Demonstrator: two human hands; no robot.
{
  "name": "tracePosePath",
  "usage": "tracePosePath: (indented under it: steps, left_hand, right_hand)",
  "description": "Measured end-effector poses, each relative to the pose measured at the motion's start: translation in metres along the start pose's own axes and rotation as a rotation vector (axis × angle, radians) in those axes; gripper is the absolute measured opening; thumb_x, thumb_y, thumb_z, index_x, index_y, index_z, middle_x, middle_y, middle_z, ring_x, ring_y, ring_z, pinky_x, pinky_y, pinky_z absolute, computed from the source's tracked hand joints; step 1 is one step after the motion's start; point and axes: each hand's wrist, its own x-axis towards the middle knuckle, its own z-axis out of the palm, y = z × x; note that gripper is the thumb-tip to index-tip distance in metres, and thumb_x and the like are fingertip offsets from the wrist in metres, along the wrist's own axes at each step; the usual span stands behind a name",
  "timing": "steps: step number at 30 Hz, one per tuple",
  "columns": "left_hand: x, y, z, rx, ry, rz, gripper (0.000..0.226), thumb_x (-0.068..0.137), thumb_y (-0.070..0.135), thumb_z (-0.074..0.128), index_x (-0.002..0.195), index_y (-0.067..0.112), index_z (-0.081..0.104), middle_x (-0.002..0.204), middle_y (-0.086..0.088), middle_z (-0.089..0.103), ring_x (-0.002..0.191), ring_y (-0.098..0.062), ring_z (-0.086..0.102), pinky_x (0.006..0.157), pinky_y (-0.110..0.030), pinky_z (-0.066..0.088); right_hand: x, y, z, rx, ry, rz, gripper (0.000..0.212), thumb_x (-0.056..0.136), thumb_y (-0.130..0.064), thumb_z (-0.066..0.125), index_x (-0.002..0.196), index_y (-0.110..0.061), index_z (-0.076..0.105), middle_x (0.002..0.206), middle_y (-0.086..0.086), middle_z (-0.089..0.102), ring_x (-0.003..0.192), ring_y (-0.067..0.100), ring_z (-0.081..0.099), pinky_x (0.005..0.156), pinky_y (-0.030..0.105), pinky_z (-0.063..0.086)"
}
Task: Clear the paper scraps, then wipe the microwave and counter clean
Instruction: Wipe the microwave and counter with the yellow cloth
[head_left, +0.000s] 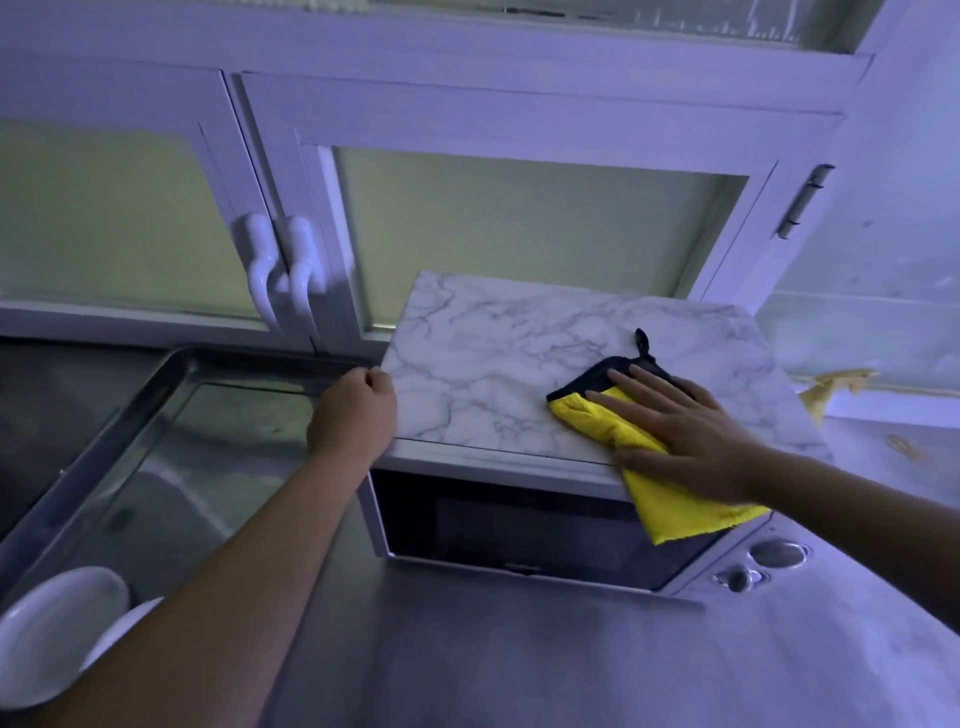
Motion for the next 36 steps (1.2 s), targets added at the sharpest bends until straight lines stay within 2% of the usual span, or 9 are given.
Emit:
tracePosePath:
  steps: [3,7,10,13,17,20,24,29,36]
  left_hand:
    - [0.004,-0.005,0.005,0.012,0.028,0.025,0.035,0.101,0.03,0.033,0.087,0.009,0.058,0.1,-0.024,0.064,0.091,-0.042,0.057,0.071,-0.037,0.036]
    - [0.006,-0.011,0.006,-0.007,0.042,0.046,0.037,0.1,0.03,0.033,0.07,0.014,0.047,0.074,-0.009,0.054,0.066,-0.028,0.049,0.063,-0.036,0.035]
    - [0.007,-0.011,0.006,-0.015,0.033,0.033,0.038,0.099,0.033,0.033,0.07,0.014,0.049,0.073,-0.008,0.055,0.067,-0.024,0.049,0.062,-0.036,0.035]
    - [0.007,-0.009,0.003,-0.001,0.019,0.034,0.04,0.099,0.034,0.032,0.071,0.013,0.051,0.074,-0.009,0.055,0.068,-0.026,0.049,0.063,-0.036,0.036]
    - [0.006,-0.009,0.002,-0.005,0.02,0.046,0.04,0.098,0.034,0.033,0.071,0.013,0.052,0.08,-0.013,0.058,0.078,-0.036,0.052,0.071,-0.04,0.043]
    - [0.007,-0.009,0.002,0.006,0.034,0.072,0.039,0.099,0.031,0.034,0.069,0.011,0.05,0.088,-0.023,0.061,0.081,-0.04,0.053,0.074,-0.042,0.045]
    - [0.008,-0.008,0.003,0.033,0.036,0.062,0.041,0.1,0.031,0.034,0.092,0.004,0.064,0.11,-0.03,0.063,0.095,-0.045,0.056,0.081,-0.043,0.043]
    - [0.007,-0.003,0.0,0.054,-0.003,0.036,0.046,0.1,0.03,0.031,0.112,0.0,0.064,0.124,-0.031,0.058,0.109,-0.049,0.055,0.089,-0.048,0.043]
    - [0.002,0.001,-0.005,0.04,-0.032,0.003,0.048,0.099,0.03,0.031,0.119,-0.001,0.062,0.128,-0.032,0.057,0.116,-0.051,0.054,0.098,-0.053,0.042]
  right_hand:
    - [0.027,0.028,-0.008,0.014,-0.025,-0.048,0.066,0.087,-0.083,0.016,0.148,-0.063,-0.001,0.162,-0.029,-0.005,0.149,-0.002,-0.012,0.118,0.034,0.001]
    - [0.098,0.077,-0.02,0.03,0.006,0.191,0.062,0.08,-0.088,0.009,0.139,-0.073,-0.002,0.164,-0.023,0.004,0.152,0.003,-0.002,0.119,0.041,0.008]
    - [0.143,0.108,-0.027,0.034,0.038,0.4,0.06,0.089,-0.078,0.018,0.147,-0.063,0.01,0.163,-0.012,0.022,0.151,0.012,0.015,0.114,0.049,0.017]
    - [0.151,0.117,-0.03,0.054,0.02,0.451,0.065,0.089,-0.079,0.014,0.149,-0.055,0.018,0.157,-0.011,0.033,0.147,0.015,0.025,0.109,0.051,0.022]
    - [0.113,0.13,-0.027,0.06,0.042,0.494,0.075,0.081,-0.083,0.009,0.15,-0.054,0.015,0.158,-0.011,0.03,0.148,0.014,0.022,0.114,0.047,0.019]
    - [0.079,0.14,-0.024,0.077,0.089,0.549,0.068,0.087,-0.079,0.016,0.151,-0.053,0.014,0.157,-0.013,0.027,0.147,0.014,0.019,0.113,0.05,0.021]
    - [0.044,0.133,-0.017,0.169,0.123,0.654,0.061,0.093,-0.071,0.025,0.151,-0.053,0.014,0.16,-0.016,0.019,0.149,0.016,0.011,0.114,0.057,0.025]
    - [0.003,0.086,-0.008,0.214,0.143,0.854,0.067,0.092,-0.072,0.023,0.154,-0.049,0.009,0.165,-0.008,0.009,0.152,0.021,0.006,0.118,0.058,0.018]
    - [-0.048,-0.002,0.006,0.181,0.155,1.031,0.074,0.081,-0.083,0.014,0.149,-0.055,0.006,0.166,-0.013,0.004,0.153,0.019,-0.001,0.104,0.067,0.02]
